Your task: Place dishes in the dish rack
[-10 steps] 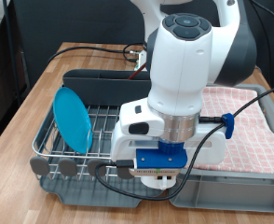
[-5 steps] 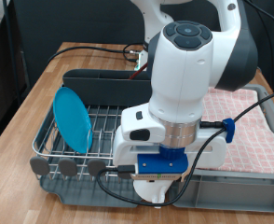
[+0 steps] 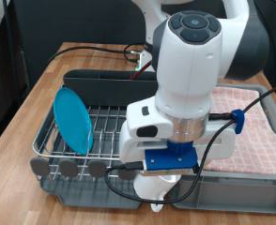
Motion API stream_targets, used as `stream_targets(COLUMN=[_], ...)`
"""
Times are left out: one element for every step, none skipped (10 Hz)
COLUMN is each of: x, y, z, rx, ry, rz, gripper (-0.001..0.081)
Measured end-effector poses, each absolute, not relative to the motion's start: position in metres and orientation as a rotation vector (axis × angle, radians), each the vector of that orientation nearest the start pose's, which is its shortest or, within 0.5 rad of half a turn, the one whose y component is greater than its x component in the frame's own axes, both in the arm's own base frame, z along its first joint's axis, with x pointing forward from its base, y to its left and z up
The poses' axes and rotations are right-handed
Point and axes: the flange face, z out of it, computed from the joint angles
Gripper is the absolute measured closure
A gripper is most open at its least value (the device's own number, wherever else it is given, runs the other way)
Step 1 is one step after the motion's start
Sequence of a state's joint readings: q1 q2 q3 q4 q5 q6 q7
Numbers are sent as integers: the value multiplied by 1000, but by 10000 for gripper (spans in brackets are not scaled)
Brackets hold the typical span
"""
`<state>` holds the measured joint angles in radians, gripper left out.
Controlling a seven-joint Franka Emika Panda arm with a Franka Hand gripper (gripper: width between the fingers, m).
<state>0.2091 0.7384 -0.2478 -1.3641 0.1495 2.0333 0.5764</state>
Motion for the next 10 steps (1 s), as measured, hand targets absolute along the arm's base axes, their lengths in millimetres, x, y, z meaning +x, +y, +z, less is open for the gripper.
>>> stream_targets(x=[728,728,726,723,718,712,706,701,696,691], y=[18,19,22,25,29,31,34,37,39,42], z=[294,306,319,334,348,361,374,385,394,402], rx=[-3033,-3036,-3040,-3048,-3053,-3056,-3061,-3066,-3068,-3071], ry=[989,1002,1013,1024,1035,1048,1057,1068,1077,1083], rz=[32,4,-23,-28,-30,-25,-26,-31,-40,-47], gripper=[8,8,8,4,4,4,4,4,4,4])
